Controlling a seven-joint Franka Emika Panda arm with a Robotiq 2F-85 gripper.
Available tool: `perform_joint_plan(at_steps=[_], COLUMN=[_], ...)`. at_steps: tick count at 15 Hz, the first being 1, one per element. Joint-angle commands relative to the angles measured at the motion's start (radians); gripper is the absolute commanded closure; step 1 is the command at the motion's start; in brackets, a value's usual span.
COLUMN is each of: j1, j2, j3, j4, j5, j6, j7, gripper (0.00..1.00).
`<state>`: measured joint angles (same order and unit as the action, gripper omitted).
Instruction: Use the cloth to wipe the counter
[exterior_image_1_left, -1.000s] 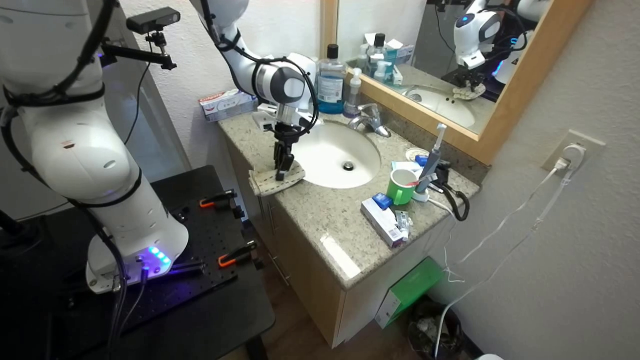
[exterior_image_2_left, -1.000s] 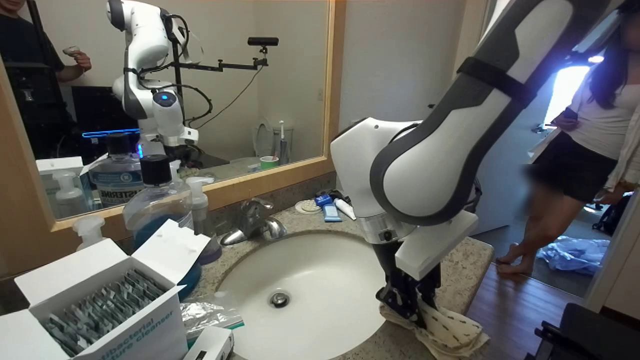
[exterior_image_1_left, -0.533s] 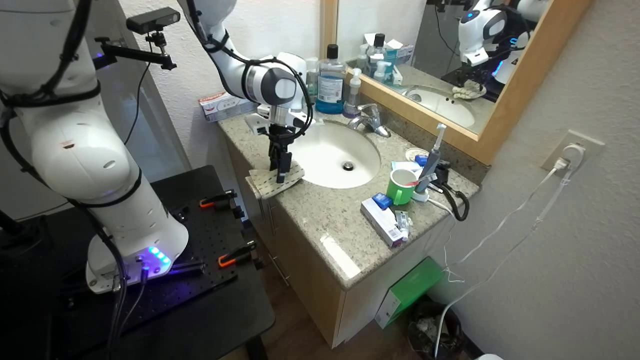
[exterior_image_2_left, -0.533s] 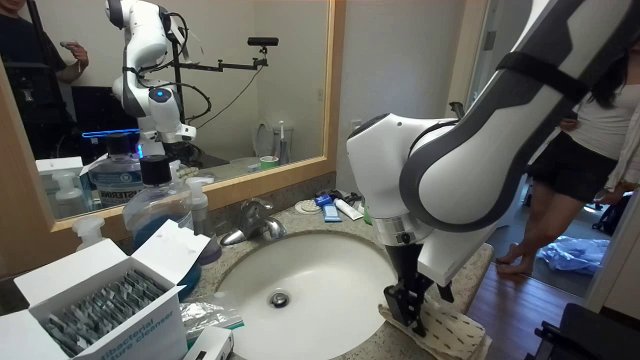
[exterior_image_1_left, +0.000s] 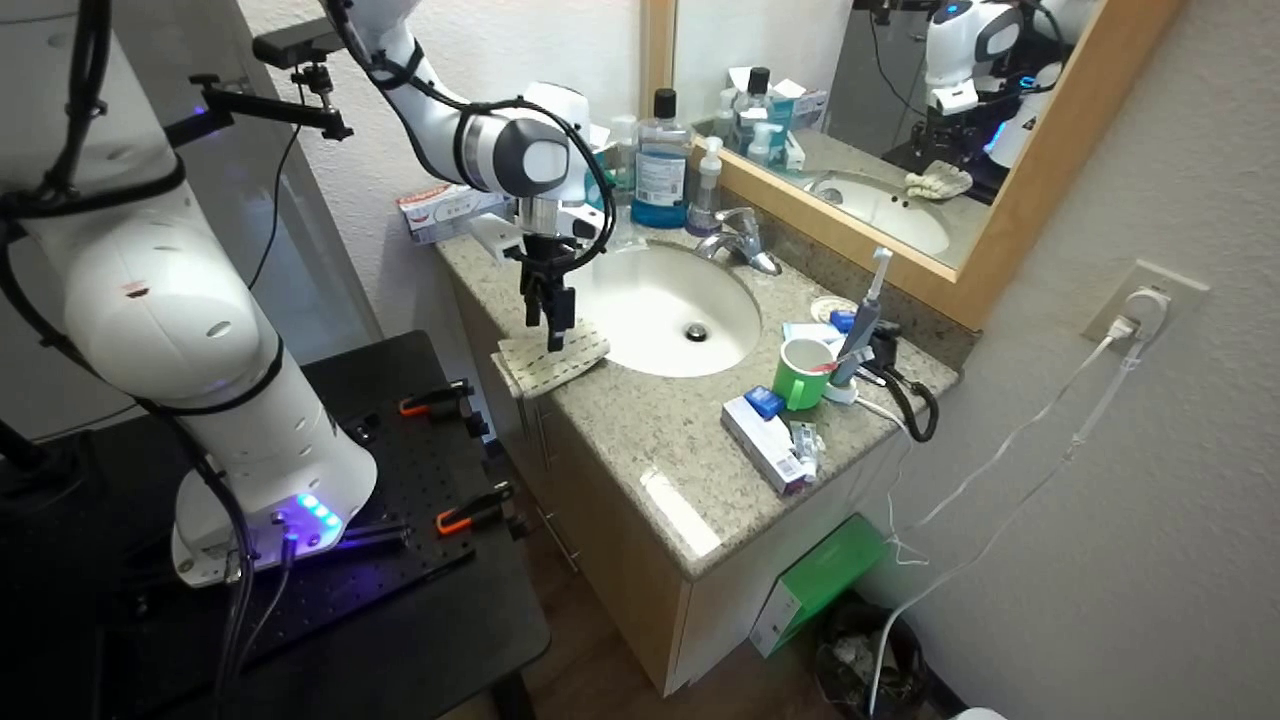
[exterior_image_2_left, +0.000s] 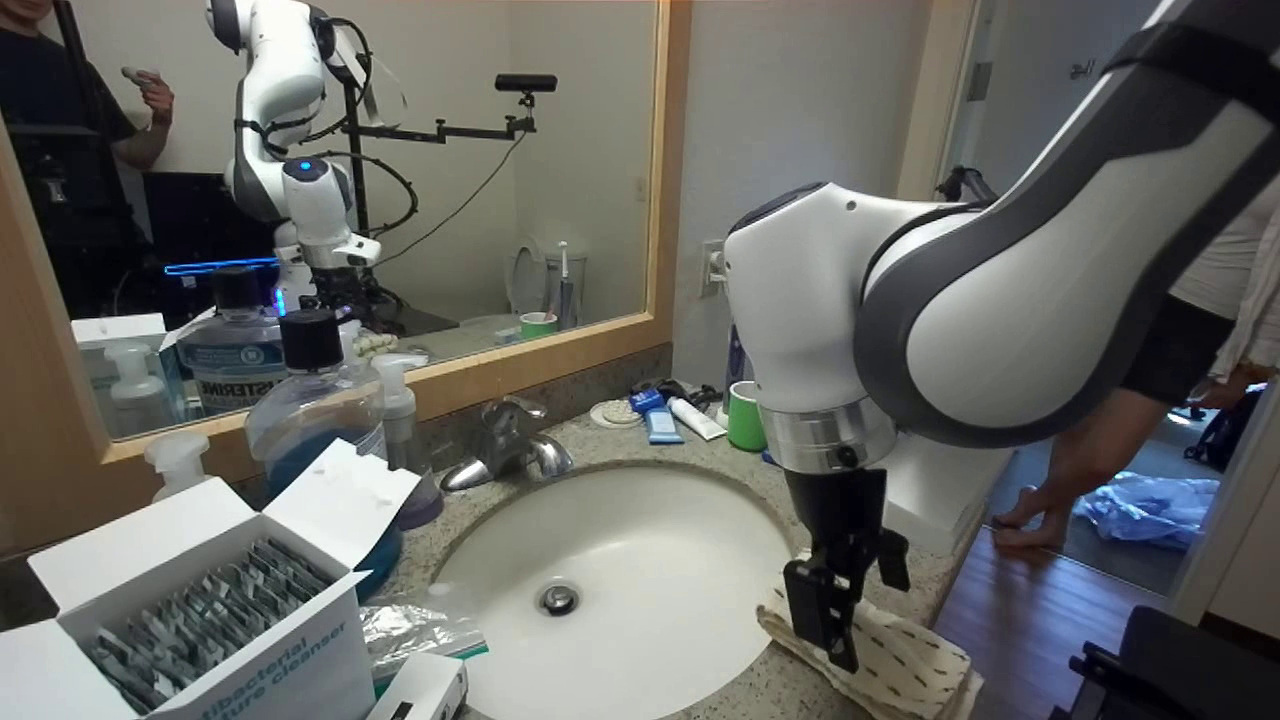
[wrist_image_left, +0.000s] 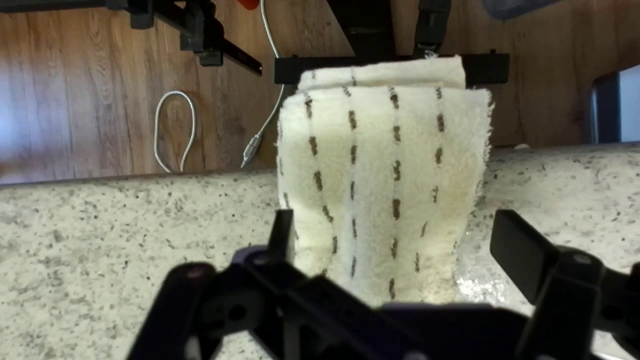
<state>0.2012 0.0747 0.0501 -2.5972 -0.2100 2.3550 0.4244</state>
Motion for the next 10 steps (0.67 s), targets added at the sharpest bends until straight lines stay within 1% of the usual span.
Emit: perform_joint_plan(at_steps=[1, 5, 10], j1=[-0.025, -0.028, -0.023], j2=[-0.099, -0.153, -0.223], j3=[0.037, 0.052, 0.068], j4=[-0.052, -0.064, -0.096], j5=[0.090, 0.179, 0.192], j6=[-0.011, -0.045, -0.046], j7=[-0.141, -0.250, -0.264], gripper=[0.00, 0.00, 0.00])
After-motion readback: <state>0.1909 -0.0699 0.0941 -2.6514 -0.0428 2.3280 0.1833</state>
